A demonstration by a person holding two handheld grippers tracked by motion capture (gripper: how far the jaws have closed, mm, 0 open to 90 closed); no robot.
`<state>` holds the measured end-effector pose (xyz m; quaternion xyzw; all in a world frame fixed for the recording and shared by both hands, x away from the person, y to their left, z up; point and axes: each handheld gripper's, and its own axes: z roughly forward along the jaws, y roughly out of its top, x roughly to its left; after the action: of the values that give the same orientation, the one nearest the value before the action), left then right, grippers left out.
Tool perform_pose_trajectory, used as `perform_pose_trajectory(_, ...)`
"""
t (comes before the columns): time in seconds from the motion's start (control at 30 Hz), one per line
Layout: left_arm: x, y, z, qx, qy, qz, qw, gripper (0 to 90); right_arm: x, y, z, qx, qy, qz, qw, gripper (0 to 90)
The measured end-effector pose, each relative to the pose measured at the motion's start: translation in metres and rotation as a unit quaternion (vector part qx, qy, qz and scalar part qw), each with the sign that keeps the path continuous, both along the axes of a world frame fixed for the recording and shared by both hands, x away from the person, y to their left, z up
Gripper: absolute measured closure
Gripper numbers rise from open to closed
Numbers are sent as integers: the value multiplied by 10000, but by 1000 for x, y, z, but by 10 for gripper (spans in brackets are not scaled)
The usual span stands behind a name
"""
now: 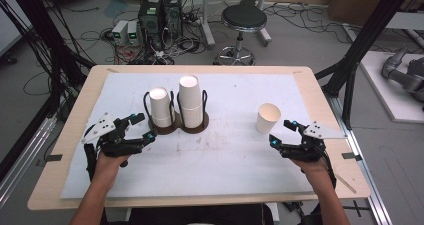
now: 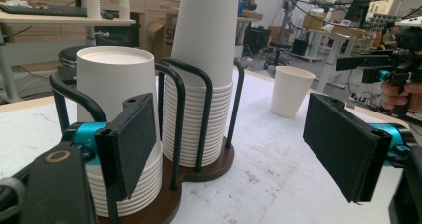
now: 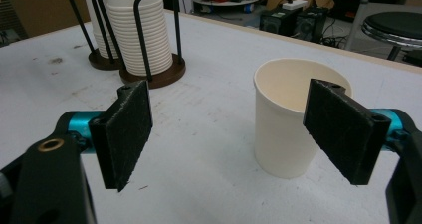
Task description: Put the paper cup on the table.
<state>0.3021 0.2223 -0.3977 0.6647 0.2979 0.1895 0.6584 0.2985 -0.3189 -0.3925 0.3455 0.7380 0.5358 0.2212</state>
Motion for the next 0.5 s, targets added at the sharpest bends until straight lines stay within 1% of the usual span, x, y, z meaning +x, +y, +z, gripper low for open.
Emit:
perform_pose_trajectory(0.13,1,0,-1,3,6,10,10000,211,0,-2,-1,-18,-6,-20,10000,200)
perform_pose_trajectory(0.27,2,-1,-1,5,9,-16,10000,211,0,-3,-2,0,35,-51,10000,200)
perform_pose_trajectory(0.5,3,-2,-1,-1,10,-24,10000,211,-1,-5,-2,18,18,-81,10000,200)
